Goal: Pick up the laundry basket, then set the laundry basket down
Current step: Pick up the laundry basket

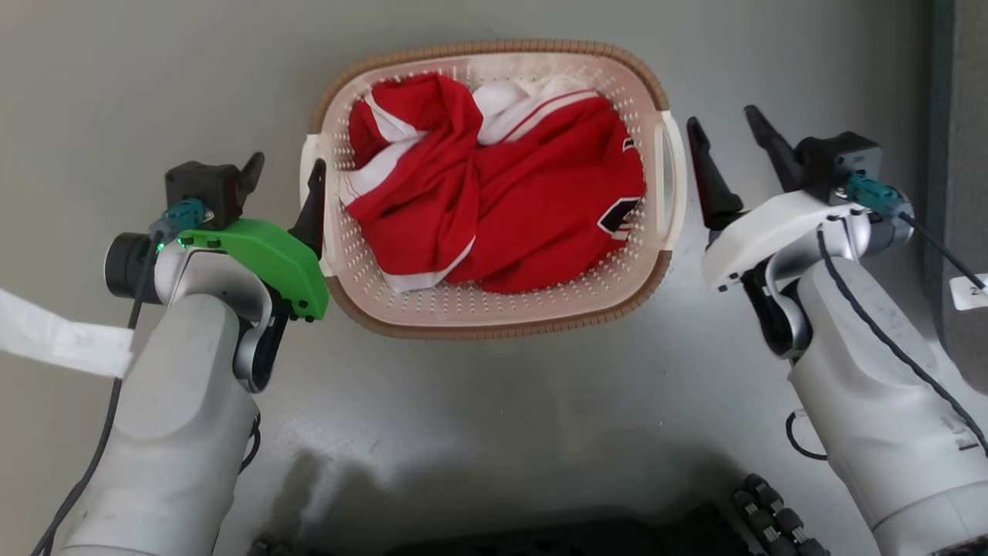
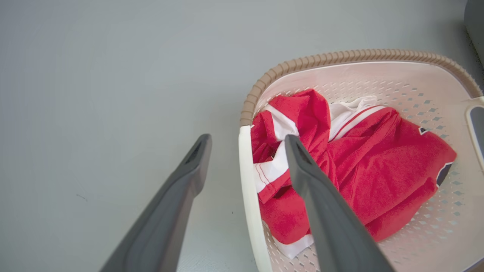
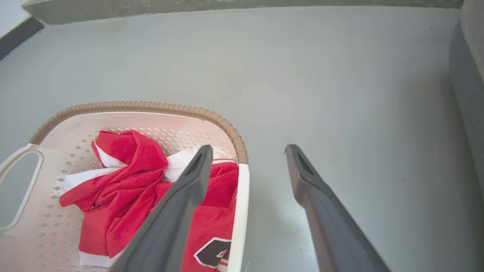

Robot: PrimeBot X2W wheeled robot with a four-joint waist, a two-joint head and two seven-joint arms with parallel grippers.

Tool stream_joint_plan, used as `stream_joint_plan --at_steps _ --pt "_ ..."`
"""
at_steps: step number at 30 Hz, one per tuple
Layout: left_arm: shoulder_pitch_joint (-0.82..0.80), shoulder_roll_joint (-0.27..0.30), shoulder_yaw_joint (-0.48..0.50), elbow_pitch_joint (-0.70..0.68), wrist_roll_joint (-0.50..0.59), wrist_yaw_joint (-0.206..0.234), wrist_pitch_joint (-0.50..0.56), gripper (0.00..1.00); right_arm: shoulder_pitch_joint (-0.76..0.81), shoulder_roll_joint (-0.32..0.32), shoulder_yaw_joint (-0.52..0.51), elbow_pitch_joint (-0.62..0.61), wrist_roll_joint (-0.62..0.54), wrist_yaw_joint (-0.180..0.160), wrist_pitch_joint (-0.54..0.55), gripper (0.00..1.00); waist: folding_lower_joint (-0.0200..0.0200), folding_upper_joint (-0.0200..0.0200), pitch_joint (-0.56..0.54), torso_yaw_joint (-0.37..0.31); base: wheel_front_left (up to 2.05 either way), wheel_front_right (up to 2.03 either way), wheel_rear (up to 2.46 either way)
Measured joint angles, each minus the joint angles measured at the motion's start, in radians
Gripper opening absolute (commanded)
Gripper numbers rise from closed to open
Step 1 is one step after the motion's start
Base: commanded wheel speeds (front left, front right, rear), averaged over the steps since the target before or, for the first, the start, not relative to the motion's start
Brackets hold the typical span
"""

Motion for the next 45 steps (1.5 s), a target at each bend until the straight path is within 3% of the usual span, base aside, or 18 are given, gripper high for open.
stream_joint_plan --at_steps 25,26,27,45 --pt "-0.182 -0.025 -0.029 0.271 -0.011 -0.041 0.044 1.0 -0.132 0.039 0.065 0.23 -0.01 0.045 -0.004 1.0 -0.0001 0.0 0.123 -0.006 0.0 0.0 0.0" --pt "-0.187 -0.028 -0.029 0.282 -0.015 -0.041 0.051 0.51 -0.137 0.039 0.067 0.238 -0.01 0.047 -0.004 0.84 -0.0001 0.0 0.124 -0.005 0.0 0.0 0.0" --pt "-0.193 -0.032 -0.031 0.294 -0.019 -0.043 0.052 0.0 -0.143 0.04 0.07 0.244 -0.01 0.052 -0.004 0.0 -0.0001 0.0 0.125 -0.004 0.0 0.0 0.0" --pt "-0.239 -0.076 -0.053 0.403 -0.071 -0.054 0.041 0.0 -0.196 0.066 0.08 0.354 0.002 0.079 -0.011 0.0 -0.0001 0.0 0.112 0.009 0.0 0.0 0.0"
